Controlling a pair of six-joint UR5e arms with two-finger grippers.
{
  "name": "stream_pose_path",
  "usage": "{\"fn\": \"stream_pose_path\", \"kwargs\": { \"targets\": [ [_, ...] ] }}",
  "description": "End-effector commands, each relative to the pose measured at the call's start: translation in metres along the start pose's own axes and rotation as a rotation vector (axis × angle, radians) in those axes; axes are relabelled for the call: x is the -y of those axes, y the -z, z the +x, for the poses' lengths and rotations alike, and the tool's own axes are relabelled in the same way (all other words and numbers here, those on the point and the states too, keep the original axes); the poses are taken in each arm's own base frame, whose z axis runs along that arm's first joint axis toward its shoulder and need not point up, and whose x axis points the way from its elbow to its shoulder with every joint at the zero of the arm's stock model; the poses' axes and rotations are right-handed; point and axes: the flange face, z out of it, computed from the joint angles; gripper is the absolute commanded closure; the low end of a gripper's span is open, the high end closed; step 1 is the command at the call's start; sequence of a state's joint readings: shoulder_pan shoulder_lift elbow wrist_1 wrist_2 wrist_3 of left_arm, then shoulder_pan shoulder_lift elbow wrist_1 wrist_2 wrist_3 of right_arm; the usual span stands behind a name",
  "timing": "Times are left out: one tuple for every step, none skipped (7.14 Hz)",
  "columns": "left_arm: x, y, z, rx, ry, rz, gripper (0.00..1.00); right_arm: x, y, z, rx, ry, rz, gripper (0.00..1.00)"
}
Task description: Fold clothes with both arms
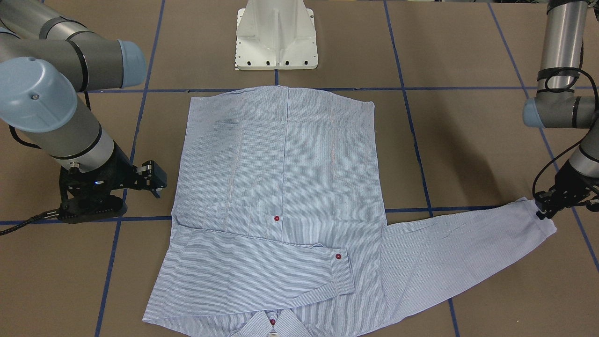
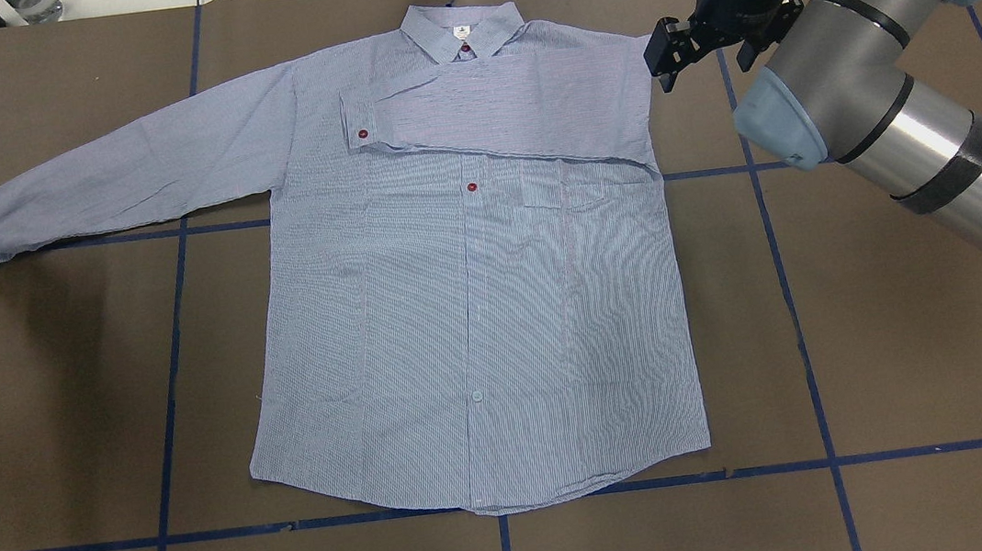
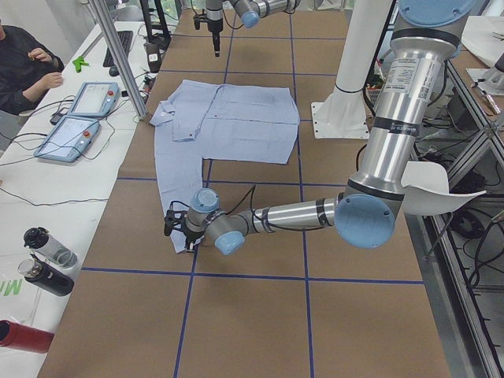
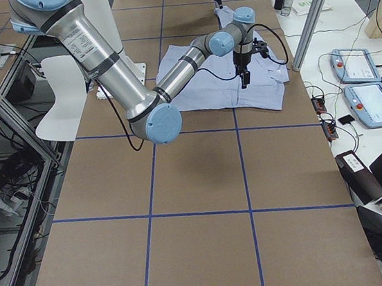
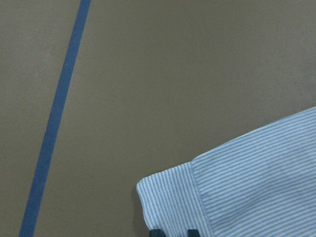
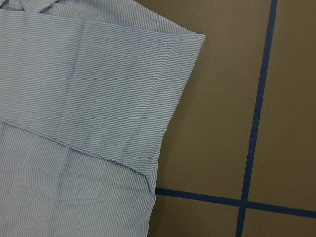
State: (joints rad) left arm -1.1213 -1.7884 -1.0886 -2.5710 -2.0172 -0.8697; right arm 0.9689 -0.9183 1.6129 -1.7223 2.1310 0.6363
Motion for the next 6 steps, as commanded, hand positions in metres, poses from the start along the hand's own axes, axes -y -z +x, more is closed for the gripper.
{"fn": "stream_pose_path", "kwargs": {
  "targets": [
    [0.0, 0.0, 0.0, 0.0, 0.0, 0.0, 0.85, -0.001, -0.002, 0.002, -0.001, -0.001, -0.002, 0.01],
    [0.0, 0.001, 0.001, -0.002, -0.001, 0.001, 0.96, -0.001, -0.001, 0.003, 0.0, -0.002, -0.002, 0.01],
    [0.0, 0.001, 0.001, -0.003, -0.002, 0.0, 1.0, -0.001, -0.001, 0.003, 0.0, -0.002, -0.002, 0.01],
    [0.002, 0.005, 0.007, -0.016, -0.01, 0.008, 1.0, 0.0, 0.0, 0.005, 0.0, -0.001, 0.0, 0.01],
    [0.006, 0.017, 0.024, -0.063, -0.024, -0.001, 1.0, -0.002, 0.003, 0.008, 0.003, -0.003, 0.003, 0.01],
    [0.01, 0.028, 0.035, -0.096, -0.035, -0.002, 1.0, -0.01, 0.004, 0.021, 0.0, -0.011, 0.005, 0.01]
  ]
}}
